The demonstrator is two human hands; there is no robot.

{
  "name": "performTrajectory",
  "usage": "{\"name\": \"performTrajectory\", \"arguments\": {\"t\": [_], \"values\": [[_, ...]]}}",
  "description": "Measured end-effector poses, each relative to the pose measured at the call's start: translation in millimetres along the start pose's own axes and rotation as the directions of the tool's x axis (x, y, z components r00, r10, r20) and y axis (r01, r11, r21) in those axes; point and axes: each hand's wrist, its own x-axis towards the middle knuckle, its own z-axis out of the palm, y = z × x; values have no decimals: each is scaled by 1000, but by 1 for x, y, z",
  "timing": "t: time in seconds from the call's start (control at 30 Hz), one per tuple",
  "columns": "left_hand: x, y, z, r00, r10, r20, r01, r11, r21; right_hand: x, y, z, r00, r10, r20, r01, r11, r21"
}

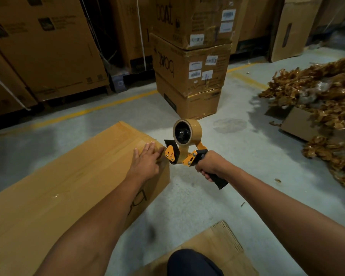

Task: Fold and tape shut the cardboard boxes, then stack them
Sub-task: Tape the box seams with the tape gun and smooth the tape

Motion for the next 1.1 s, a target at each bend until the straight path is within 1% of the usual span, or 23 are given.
{"name": "performTrajectory", "arguments": {"t": [0.1,0.23,0.37,0.5,0.6,0.73,0.93,1.03,1.1], "values": [[-2,2,0,1000,2,-1,-2,1000,-4,2,-6,6,1000,-18,-10,18,998,-58],[-1,-1,3,1000,1,-26,-1,1000,-3,9,-10,12,999,35,6,-35,999,-38],[-1,0,4,1000,5,-25,-5,1000,22,12,-12,12,1000,20,-18,-21,997,-77],[0,0,4,1000,-5,-5,5,1000,-3,15,-13,16,996,-61,-64,47,979,-196],[-1,0,4,1000,-12,6,12,1000,-13,13,-15,17,989,-106,-107,67,946,-317],[1,1,3,1000,-24,11,24,999,-23,10,-14,17,982,-142,-122,85,920,-383],[0,1,3,1000,-17,13,18,999,-33,10,-4,18,976,-163,-142,98,920,-379],[1,-1,4,1000,-21,21,22,999,-40,12,0,17,972,-173,-162,108,931,-348],[1,-1,4,999,-21,26,22,999,-42,12,-1,15,967,-185,-173,111,923,-368]]}}
